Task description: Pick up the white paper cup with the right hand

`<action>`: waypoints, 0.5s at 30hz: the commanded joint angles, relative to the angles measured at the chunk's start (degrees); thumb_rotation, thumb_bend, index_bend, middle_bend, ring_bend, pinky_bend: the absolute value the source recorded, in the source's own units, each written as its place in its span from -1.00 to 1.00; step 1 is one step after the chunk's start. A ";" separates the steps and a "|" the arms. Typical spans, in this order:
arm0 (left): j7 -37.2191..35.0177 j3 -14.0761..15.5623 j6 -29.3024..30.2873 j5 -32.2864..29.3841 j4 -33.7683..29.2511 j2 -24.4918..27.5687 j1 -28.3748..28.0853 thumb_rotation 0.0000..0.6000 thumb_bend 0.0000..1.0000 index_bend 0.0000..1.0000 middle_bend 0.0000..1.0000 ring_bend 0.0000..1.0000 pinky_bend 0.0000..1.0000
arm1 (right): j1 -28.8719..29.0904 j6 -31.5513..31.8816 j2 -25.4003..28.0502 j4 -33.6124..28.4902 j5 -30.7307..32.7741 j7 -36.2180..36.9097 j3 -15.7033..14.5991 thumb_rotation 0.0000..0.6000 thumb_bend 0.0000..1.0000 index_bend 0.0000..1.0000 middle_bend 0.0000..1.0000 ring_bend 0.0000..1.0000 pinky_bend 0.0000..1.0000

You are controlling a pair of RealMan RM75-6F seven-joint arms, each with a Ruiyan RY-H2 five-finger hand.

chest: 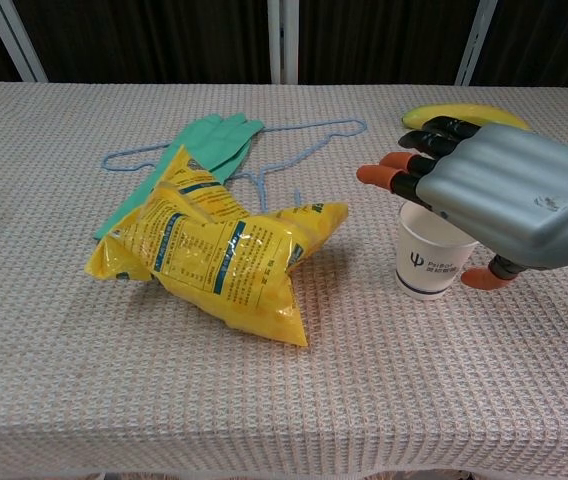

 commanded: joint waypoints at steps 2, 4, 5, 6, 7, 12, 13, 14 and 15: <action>0.32 0.03 -0.37 -0.24 -0.12 0.00 -0.11 1.00 -0.93 -1.00 -1.00 -1.00 -1.00 | 0.45 0.86 -0.40 0.69 -0.77 0.75 -0.56 1.00 -0.65 -0.65 -0.39 -1.00 -1.00; 0.39 0.03 -0.48 -0.34 -0.22 0.03 -0.13 1.00 -0.93 -1.00 -1.00 -1.00 -1.00 | 0.64 1.12 -0.48 1.08 -1.23 1.28 -0.85 1.00 -0.65 -0.49 -0.29 -1.00 -1.00; 0.43 0.02 -0.48 -0.36 -0.28 0.04 -0.13 1.00 -0.92 -1.00 -1.00 -1.00 -1.00 | 0.77 1.20 -0.50 1.31 -1.46 1.66 -1.06 1.00 -0.65 -0.42 -0.24 -1.00 -1.00; 0.44 0.02 -0.47 -0.37 -0.32 0.05 -0.12 1.00 -0.92 -1.00 -1.00 -1.00 -1.00 | 0.85 1.25 -0.46 1.44 -1.58 1.90 -1.21 1.00 -0.65 -0.37 -0.21 -1.00 -1.00; 0.45 0.03 -0.46 -0.37 -0.35 0.06 -0.11 1.00 -0.92 -1.00 -1.00 -1.00 -1.00 | 0.93 1.32 -0.42 1.54 -1.73 2.19 -1.34 1.00 -0.65 -0.31 -0.19 -1.00 -1.00; 0.62 0.05 -0.57 -0.53 -0.40 0.09 -0.10 1.00 -0.92 -1.00 -1.00 -1.00 -1.00 | 0.72 2.96 1.06 1.32 -3.94 7.45 -1.44 1.00 -0.65 -0.20 -0.13 -1.00 -1.00; 0.62 0.05 -0.60 -0.56 -0.37 0.09 -0.10 1.00 -0.93 -1.00 -1.00 -1.00 -1.00 | 0.48 3.54 1.64 1.20 -4.56 9.95 -1.26 1.00 -0.65 -0.20 -0.13 -1.00 -1.00; 0.62 0.05 -0.63 -0.62 -0.34 0.08 -0.10 1.00 -0.93 -1.00 -1.00 -1.00 -1.00 | -0.02 4.49 2.43 1.15 -5.32 14.38 -0.92 1.00 -0.65 -0.20 -0.13 -1.00 -1.00; 0.62 0.05 -0.68 -0.67 -0.30 0.07 -0.10 1.00 -0.93 -1.00 -1.00 -1.00 -1.00 | -0.48 5.18 3.05 1.22 -5.74 18.62 -0.59 1.00 -0.65 -0.20 -0.13 -1.00 -1.00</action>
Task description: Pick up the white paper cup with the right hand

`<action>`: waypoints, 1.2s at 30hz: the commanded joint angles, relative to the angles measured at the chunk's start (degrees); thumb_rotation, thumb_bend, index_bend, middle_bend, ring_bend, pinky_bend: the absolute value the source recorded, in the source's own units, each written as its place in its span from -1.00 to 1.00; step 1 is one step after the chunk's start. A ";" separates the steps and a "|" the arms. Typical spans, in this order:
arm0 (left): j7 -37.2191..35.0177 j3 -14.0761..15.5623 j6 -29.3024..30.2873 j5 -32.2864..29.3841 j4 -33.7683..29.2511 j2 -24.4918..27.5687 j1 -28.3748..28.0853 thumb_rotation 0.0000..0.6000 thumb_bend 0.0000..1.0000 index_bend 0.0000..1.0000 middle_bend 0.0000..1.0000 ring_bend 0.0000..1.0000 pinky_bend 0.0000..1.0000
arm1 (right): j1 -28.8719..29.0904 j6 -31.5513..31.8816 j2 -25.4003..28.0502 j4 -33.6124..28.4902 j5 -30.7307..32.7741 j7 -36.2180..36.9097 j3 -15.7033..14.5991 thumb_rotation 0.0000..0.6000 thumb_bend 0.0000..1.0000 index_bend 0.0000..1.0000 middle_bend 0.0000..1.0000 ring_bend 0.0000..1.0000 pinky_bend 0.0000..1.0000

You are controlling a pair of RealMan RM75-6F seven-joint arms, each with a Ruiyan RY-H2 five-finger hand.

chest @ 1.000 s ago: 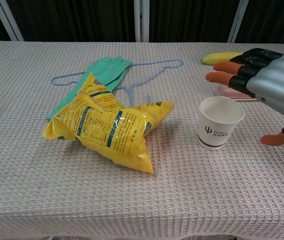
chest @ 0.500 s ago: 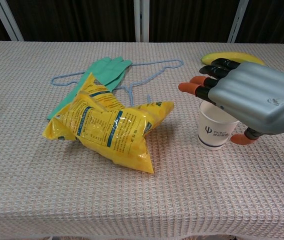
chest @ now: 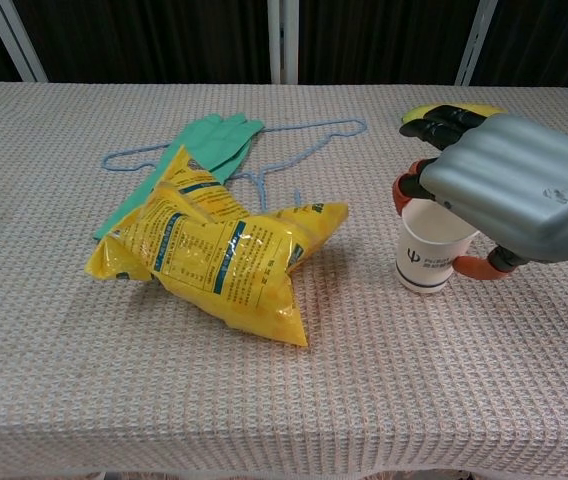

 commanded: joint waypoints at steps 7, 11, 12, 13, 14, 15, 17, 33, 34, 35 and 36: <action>0.65 0.04 -0.76 -0.13 0.02 -0.36 -0.39 1.00 -0.93 -1.00 -1.00 -1.00 -1.00 | -5.53 2.55 6.12 2.49 0.36 57.18 2.41 1.00 -0.65 -0.20 -0.13 -0.99 -1.00; 1.45 0.10 -1.26 -0.22 -0.04 -0.72 -0.66 1.00 -0.93 -1.00 -1.00 -1.00 -1.00 | -6.99 0.53 6.55 7.66 1.44 75.59 2.53 1.00 -0.65 -0.20 -0.13 -0.99 -1.00; 1.62 0.11 -1.39 -0.25 -0.03 -0.80 -0.72 1.00 -0.93 -1.00 -1.00 -1.00 -1.00 | -7.28 0.56 6.23 8.97 1.39 78.11 2.57 1.00 -0.65 -0.20 -0.13 -0.99 -1.00; 1.75 0.13 -1.50 -0.30 -0.03 -0.86 -0.77 1.00 -0.92 -1.00 -1.00 -1.00 -1.00 | -7.52 0.54 5.91 10.29 1.29 80.13 2.51 1.00 -0.65 -0.20 -0.13 -0.99 -1.00; 1.88 0.15 -1.63 -0.37 -0.03 -0.94 -0.82 1.00 -0.92 -1.00 -1.00 -1.00 -1.00 | -7.75 0.40 5.55 11.80 1.08 82.36 2.35 1.00 -0.65 -0.20 -0.13 -0.99 -1.00; 1.98 0.16 -1.72 -0.42 -0.02 -0.99 -0.85 1.00 -0.93 -1.00 -1.00 -1.00 -1.00 | -7.88 0.19 5.37 12.76 0.99 83.69 2.21 1.00 -0.65 -0.19 -0.13 -0.99 -1.00; 2.14 0.15 -1.82 -0.53 0.01 -1.07 -0.90 1.00 -0.92 -1.00 -1.00 -1.00 -1.00 | -8.08 -0.32 5.15 14.56 0.82 85.52 1.80 1.00 -0.65 -0.21 -0.14 -0.99 -1.00; 1.86 0.21 -1.65 -0.46 0.10 -1.02 -0.89 1.00 -0.93 -1.00 -1.00 -1.00 -1.00 | -8.91 4.40 8.59 15.04 -7.77 73.09 -1.68 1.00 -1.00 -1.00 -1.00 -1.00 -1.00; 1.86 0.21 -1.63 -0.44 0.09 -1.03 -0.88 1.00 -0.93 -1.00 -1.00 -1.00 -1.00 | -8.89 5.25 9.15 14.34 -8.92 70.79 -1.77 1.00 -1.00 -1.00 -1.00 -1.00 -1.00; 1.89 0.22 -1.61 -0.44 0.09 -1.04 -0.88 1.00 -0.93 -1.00 -1.00 -1.00 -1.00 | -8.78 6.17 9.99 13.18 -10.20 66.89 -1.73 1.00 -1.00 -1.00 -1.00 -1.00 -1.00; 1.94 0.23 -1.63 -0.43 0.08 -1.06 -0.89 1.00 -0.93 -1.00 -1.00 -1.00 -1.00 | -8.63 6.48 10.73 12.03 -10.81 63.22 -1.64 1.00 -1.00 -1.00 -1.00 -1.00 -1.00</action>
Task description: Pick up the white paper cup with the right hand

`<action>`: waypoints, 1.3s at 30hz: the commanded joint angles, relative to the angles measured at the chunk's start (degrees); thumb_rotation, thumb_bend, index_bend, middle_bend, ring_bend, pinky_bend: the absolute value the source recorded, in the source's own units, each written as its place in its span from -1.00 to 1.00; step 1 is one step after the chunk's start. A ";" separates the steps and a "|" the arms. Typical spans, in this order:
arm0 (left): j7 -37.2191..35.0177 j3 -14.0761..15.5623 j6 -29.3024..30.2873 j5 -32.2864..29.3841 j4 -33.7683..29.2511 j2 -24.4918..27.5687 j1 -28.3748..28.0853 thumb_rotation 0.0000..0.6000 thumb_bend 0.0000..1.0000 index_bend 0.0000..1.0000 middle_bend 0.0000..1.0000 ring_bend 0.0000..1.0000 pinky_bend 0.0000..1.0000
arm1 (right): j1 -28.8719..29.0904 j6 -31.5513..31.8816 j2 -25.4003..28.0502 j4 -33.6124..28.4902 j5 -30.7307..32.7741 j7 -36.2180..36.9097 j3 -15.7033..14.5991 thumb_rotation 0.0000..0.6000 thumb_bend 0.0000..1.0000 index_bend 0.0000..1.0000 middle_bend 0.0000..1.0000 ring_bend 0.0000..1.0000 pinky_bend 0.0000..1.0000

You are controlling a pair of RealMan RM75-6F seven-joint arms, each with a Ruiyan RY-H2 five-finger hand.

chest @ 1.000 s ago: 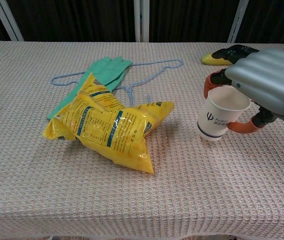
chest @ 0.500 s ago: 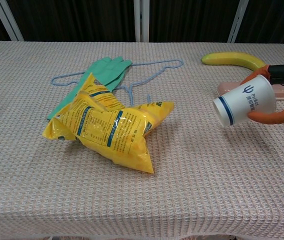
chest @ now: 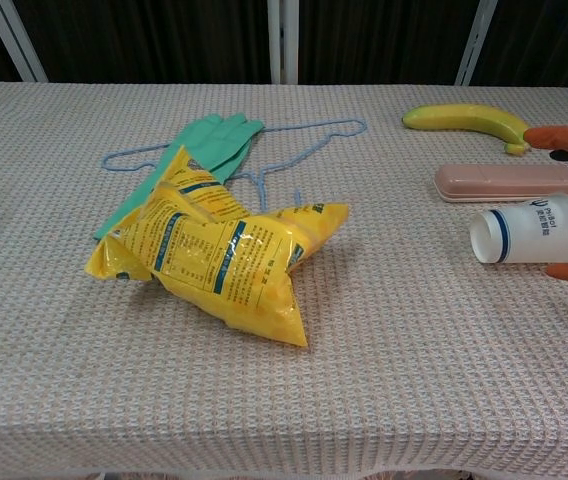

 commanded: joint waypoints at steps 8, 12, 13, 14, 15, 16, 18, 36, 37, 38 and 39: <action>0.33 0.10 -0.31 0.04 -0.19 -0.11 -0.18 1.00 -0.93 -1.00 -1.00 -1.00 -1.00 | 3.00 -0.03 0.76 -15.07 6.21 -52.71 3.92 1.00 -1.00 -1.00 -0.81 -1.00 -1.00; -0.41 0.04 -0.35 -0.32 0.14 -0.04 -0.09 1.00 -0.93 -1.00 -1.00 -1.00 -1.00 | 5.34 -0.28 -5.21 -12.37 12.03 -65.76 5.42 1.00 -1.00 -1.00 -0.81 -1.00 -1.00; -0.65 0.03 -0.33 -0.36 0.23 0.00 -0.07 1.00 -0.93 -1.00 -1.00 -1.00 -1.00 | 5.98 -0.41 -6.73 -11.27 13.42 -67.60 5.81 1.00 -1.00 -1.00 -0.80 -1.00 -1.00; -0.84 0.02 -0.29 -0.34 0.28 0.03 -0.06 1.00 -0.93 -1.00 -1.00 -1.00 -1.00 | 6.44 -0.48 -7.70 -10.48 14.42 -68.76 6.12 1.00 -1.00 -1.00 -0.79 -1.00 -1.00; -1.01 0.01 -0.26 -0.30 0.34 0.05 -0.05 1.00 -0.92 -1.00 -1.00 -1.00 -1.00 | 6.91 -0.59 -8.54 -9.71 15.39 -69.85 6.39 1.00 -0.99 -1.00 -0.78 -1.00 -1.00; -1.16 0.00 -0.18 -0.24 0.39 0.09 -0.04 1.00 -0.92 -1.00 -1.00 -1.00 -1.00 | 7.54 -0.85 -9.46 -8.83 16.54 -70.99 6.69 1.00 -0.99 -1.00 -0.77 -1.00 -1.00; -1.38 0.03 -0.10 -0.13 0.45 0.12 -0.01 1.00 -0.93 -1.00 -1.00 -1.00 -1.00 | 8.41 -1.24 -10.52 -7.76 17.81 -71.87 7.05 1.00 -0.98 -1.00 -0.75 -1.00 -1.00; -0.99 0.12 -0.24 -0.08 0.42 0.05 -0.10 1.00 -0.93 -1.00 -1.00 -1.00 -1.00 | 11.14 -0.28 -13.93 -2.04 19.62 -70.70 5.22 1.00 -0.92 -0.79 -0.39 -1.00 -1.00; -0.97 0.12 -0.24 -0.09 0.39 0.04 -0.09 1.00 -0.93 -1.00 -1.00 -1.00 -1.00 | 11.23 -0.26 -13.98 -1.85 19.55 -70.60 5.09 1.00 -0.91 -0.77 -0.38 -1.00 -1.00; -0.98 0.12 -0.21 -0.10 0.39 0.04 -0.08 1.00 -0.93 -1.00 -1.00 -1.00 -1.00 | 11.39 -0.37 -14.06 -1.57 19.55 -70.57 4.92 1.00 -0.91 -0.75 -0.36 -1.00 -1.00; -1.01 0.12 -0.20 -0.11 0.38 0.04 -0.07 1.00 -0.93 -1.00 -1.00 -1.00 -1.00 | 11.53 -0.51 -14.10 -1.39 19.64 -70.65 4.79 1.00 -0.90 -0.73 -0.36 -1.00 -1.00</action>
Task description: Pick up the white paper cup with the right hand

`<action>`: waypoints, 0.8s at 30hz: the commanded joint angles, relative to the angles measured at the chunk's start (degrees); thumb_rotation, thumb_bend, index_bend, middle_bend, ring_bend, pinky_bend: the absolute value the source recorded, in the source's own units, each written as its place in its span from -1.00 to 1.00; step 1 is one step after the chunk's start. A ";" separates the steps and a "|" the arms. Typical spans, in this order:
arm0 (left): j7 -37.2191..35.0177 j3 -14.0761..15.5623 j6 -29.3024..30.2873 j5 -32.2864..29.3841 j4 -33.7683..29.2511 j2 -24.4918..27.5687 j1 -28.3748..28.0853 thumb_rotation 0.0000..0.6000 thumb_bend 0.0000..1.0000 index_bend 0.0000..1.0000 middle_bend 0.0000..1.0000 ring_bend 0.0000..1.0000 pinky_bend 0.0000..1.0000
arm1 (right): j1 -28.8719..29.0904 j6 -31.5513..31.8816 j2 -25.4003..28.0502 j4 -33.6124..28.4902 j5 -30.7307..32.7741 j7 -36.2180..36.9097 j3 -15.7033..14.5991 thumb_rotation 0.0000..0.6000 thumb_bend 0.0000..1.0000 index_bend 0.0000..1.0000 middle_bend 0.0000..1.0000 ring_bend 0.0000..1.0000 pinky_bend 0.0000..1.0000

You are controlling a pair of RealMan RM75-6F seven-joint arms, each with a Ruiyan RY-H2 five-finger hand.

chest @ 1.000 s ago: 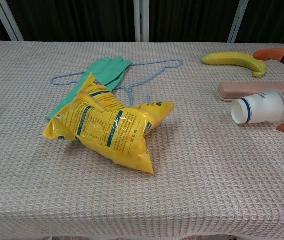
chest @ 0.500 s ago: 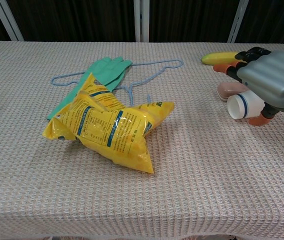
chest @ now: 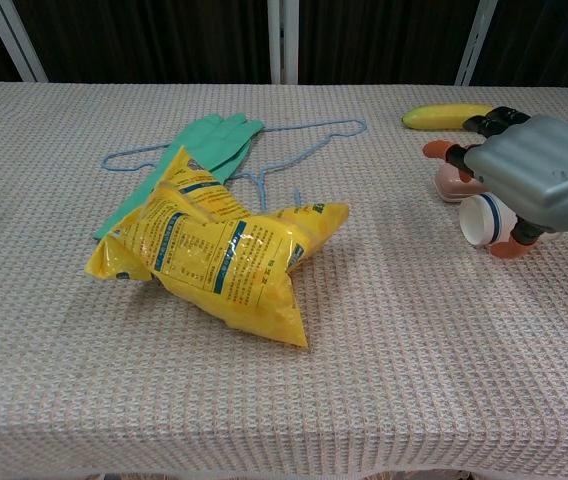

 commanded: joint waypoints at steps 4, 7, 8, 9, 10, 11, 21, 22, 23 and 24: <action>-0.30 -0.08 0.06 -0.18 0.07 0.07 0.05 1.00 -0.93 -1.00 -1.00 -1.00 -1.00 | 0.77 -0.11 -0.38 1.00 0.07 -0.66 -0.65 1.00 -0.86 -0.55 -0.27 -1.00 -1.00; -0.43 -0.10 0.00 -0.27 0.16 0.10 0.04 1.00 -0.93 -1.00 -1.00 -1.00 -1.00 | 0.79 0.85 -0.65 1.35 -0.98 0.23 -0.73 1.00 -0.79 -0.35 -0.13 -0.94 -1.00; -0.43 -0.10 -0.05 -0.31 0.20 0.11 0.03 1.00 -0.93 -1.00 -1.00 -1.00 -1.00 | 0.79 1.28 -0.71 1.52 -1.78 0.96 -0.80 1.00 -0.76 -0.29 -0.08 -0.91 -1.00; -0.43 -0.09 -0.09 -0.31 0.22 0.10 0.01 1.00 -0.93 -1.00 -1.00 -1.00 -1.00 | 0.80 1.62 -0.73 1.67 -2.54 1.58 -0.87 1.00 -0.73 -0.25 -0.05 -0.89 -1.00; -0.45 -0.08 -0.10 -0.30 0.22 0.11 0.01 1.00 -0.93 -1.00 -1.00 -1.00 -1.00 | 0.82 1.85 -0.67 1.76 -3.33 2.27 -1.01 1.00 -0.69 -0.20 -0.01 -0.86 -1.00; -0.48 -0.09 -0.08 -0.27 0.22 0.11 0.00 1.00 -0.93 -1.00 -1.00 -1.00 -1.00 | 0.82 1.92 -0.40 1.44 -4.23 3.61 -1.17 1.00 -0.68 -0.17 0.00 -0.85 -1.00; -0.58 -0.10 0.12 -0.22 0.29 0.14 0.09 1.00 -0.92 -1.00 -1.00 -1.00 -1.00 | -2.02 5.49 3.14 -4.00 -16.65 46.21 -0.85 1.00 -0.65 -0.08 0.08 -0.79 -1.00; -0.48 -0.08 0.01 -0.28 0.31 0.12 0.06 1.00 -0.93 -1.00 -1.00 -1.00 -1.00 | -2.66 6.05 3.29 -3.73 -17.12 52.08 -0.86 1.00 -0.64 -0.07 0.08 -0.79 -1.00; -0.36 -0.07 -0.14 -0.33 0.34 0.06 0.00 1.00 -0.93 -1.00 -1.00 -1.00 -1.00 | -3.50 6.47 3.49 -3.19 -17.20 59.58 -0.87 1.00 -0.64 -0.06 0.09 -0.79 -1.00; -0.29 -0.05 -0.24 -0.33 0.35 0.01 -0.04 1.00 -0.93 -1.00 -1.00 -1.00 -1.00 | -4.09 6.45 3.67 -2.69 -16.91 64.88 -0.92 1.00 -0.64 -0.05 0.09 -0.79 -1.00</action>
